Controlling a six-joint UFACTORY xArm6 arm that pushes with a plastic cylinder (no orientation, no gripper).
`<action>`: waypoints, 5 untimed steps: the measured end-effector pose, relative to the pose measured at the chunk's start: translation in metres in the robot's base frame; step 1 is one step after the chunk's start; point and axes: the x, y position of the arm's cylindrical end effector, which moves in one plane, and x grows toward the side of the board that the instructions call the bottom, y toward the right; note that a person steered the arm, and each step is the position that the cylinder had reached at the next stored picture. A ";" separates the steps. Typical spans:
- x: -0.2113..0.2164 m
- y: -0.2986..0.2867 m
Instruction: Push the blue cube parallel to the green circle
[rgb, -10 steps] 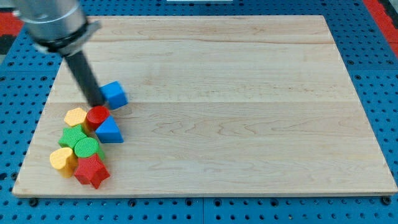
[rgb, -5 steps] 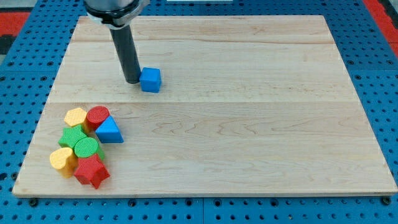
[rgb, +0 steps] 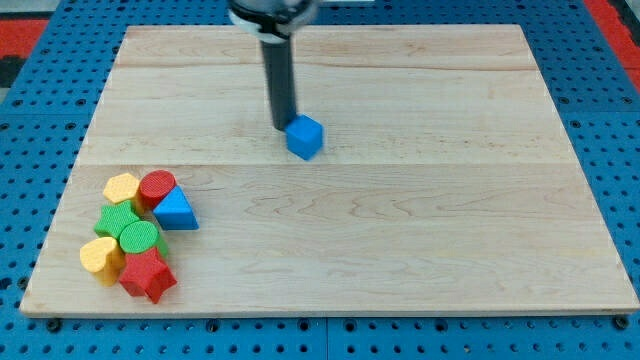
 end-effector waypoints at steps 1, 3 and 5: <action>0.049 0.053; 0.120 0.141; 0.152 0.096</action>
